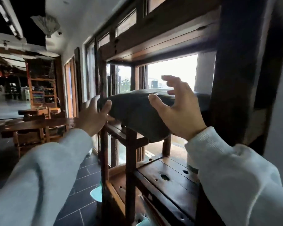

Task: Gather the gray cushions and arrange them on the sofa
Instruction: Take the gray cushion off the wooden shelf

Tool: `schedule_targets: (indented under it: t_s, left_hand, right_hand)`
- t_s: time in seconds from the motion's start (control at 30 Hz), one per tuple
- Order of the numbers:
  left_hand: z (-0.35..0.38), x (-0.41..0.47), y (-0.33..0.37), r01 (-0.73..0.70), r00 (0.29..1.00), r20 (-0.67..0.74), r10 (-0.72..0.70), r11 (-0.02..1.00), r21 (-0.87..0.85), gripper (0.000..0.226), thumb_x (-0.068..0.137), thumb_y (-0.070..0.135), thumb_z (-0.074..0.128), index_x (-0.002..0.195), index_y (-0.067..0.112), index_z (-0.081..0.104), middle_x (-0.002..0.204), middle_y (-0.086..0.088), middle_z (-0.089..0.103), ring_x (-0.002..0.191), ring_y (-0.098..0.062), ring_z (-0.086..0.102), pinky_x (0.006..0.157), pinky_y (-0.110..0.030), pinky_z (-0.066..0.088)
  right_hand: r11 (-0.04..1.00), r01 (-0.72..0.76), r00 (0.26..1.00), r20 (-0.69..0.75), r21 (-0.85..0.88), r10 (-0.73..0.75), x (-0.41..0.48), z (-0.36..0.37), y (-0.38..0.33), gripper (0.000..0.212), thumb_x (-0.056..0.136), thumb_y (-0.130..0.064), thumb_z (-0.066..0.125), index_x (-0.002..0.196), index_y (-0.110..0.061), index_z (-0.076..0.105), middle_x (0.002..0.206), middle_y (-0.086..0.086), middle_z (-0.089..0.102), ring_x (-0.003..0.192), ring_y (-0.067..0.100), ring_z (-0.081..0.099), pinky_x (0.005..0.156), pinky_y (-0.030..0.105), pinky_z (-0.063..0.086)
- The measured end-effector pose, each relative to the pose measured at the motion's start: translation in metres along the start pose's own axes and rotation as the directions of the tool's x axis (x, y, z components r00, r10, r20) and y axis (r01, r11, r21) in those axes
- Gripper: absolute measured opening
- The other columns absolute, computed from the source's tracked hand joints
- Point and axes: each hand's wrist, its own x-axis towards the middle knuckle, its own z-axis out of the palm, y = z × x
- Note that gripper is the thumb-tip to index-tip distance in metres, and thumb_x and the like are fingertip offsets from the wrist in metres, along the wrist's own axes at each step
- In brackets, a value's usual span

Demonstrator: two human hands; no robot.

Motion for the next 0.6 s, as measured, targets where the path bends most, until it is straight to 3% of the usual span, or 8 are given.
schedule_targets:
  t_s: [0.07, 0.2, 0.37, 0.47, 0.6]
  left_hand:
    - [0.0, 0.034, 0.009, -0.075, 0.995, 0.071, 0.074, 0.997, 0.008, 0.075, 0.095, 0.072, 0.044, 0.157, 0.033, 0.032, 0.165, -0.008, 0.03, 0.148, -0.034, 0.035, 0.118, -0.054, 0.031]
    - [0.01, 0.076, 0.03, -0.32, 0.913, 0.287, 0.29, 0.945, 0.064, 0.087, 0.082, 0.086, 0.036, 0.153, 0.034, 0.04, 0.161, -0.008, 0.037, 0.144, -0.034, 0.039, 0.116, -0.056, 0.032]
    - [0.045, 0.093, 0.047, -0.478, 0.78, 0.486, 0.395, 0.877, 0.053, 0.098, 0.067, 0.1, 0.013, 0.152, 0.053, 0.029, 0.168, 0.003, 0.024, 0.152, -0.03, 0.024, 0.118, -0.055, 0.019]
    - [0.075, 0.083, 0.033, -0.496, 0.814, 0.413, 0.408, 0.858, 0.13, 0.106, 0.055, 0.105, -0.006, 0.15, 0.061, 0.012, 0.169, 0.012, 0.011, 0.156, -0.024, 0.006, 0.12, -0.061, 0.001]
    - [0.104, 0.062, 0.003, -0.408, 0.88, 0.263, 0.394, 0.913, -0.002, 0.098, 0.055, 0.104, -0.011, 0.145, 0.067, 0.002, 0.168, 0.016, 0.007, 0.155, -0.016, 0.001, 0.123, -0.056, -0.002]
  right_hand:
    - [0.986, -0.079, 0.992, 0.082, -0.15, 0.092, 0.04, 0.012, 0.005, 0.063, 0.093, -0.055, 0.065, 0.147, -0.027, 0.046, 0.151, 0.004, 0.05, 0.133, 0.025, 0.052, 0.111, 0.041, 0.044]
    - [0.898, -0.192, 0.917, 0.253, -0.396, 0.308, 0.111, 0.03, 0.022, 0.071, 0.093, -0.066, 0.059, 0.149, -0.025, 0.046, 0.158, 0.001, 0.046, 0.141, 0.024, 0.047, 0.113, 0.038, 0.036]
    - [0.725, -0.288, 0.824, 0.225, -0.625, 0.52, 0.165, 0.038, 0.064, 0.085, 0.094, -0.076, 0.044, 0.156, -0.018, 0.041, 0.165, 0.005, 0.037, 0.15, 0.027, 0.036, 0.118, 0.042, 0.028]
    - [0.58, -0.29, 0.741, 0.205, -0.761, 0.639, 0.184, 0.035, 0.093, 0.085, 0.097, -0.075, 0.036, 0.159, -0.017, 0.037, 0.168, 0.005, 0.03, 0.152, 0.027, 0.031, 0.121, 0.044, 0.023]
    - [0.497, -0.36, 0.702, 0.122, -0.789, 0.702, 0.196, 0.028, 0.13, 0.077, 0.098, -0.072, 0.038, 0.15, -0.016, 0.051, 0.159, 0.006, 0.045, 0.145, 0.03, 0.04, 0.119, 0.044, 0.029]
